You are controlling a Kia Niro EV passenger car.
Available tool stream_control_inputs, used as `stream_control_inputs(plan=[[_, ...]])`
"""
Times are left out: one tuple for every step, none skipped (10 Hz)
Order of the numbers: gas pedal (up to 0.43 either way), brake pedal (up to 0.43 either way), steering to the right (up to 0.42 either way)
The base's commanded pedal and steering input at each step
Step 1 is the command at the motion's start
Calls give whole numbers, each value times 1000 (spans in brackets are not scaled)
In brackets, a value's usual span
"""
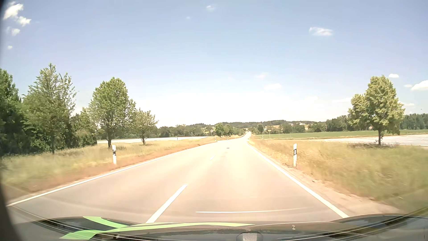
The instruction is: Follow the waypoints while adhering to traffic rules and regulations
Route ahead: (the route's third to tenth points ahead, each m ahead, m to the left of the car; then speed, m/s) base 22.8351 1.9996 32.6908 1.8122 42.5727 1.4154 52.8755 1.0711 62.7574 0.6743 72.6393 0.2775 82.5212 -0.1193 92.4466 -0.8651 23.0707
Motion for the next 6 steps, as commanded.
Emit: stream_control_inputs(plan=[[260,0,3],[260,0,4],[260,0,4],[248,0,4],[228,0,4],[228,0,4]])
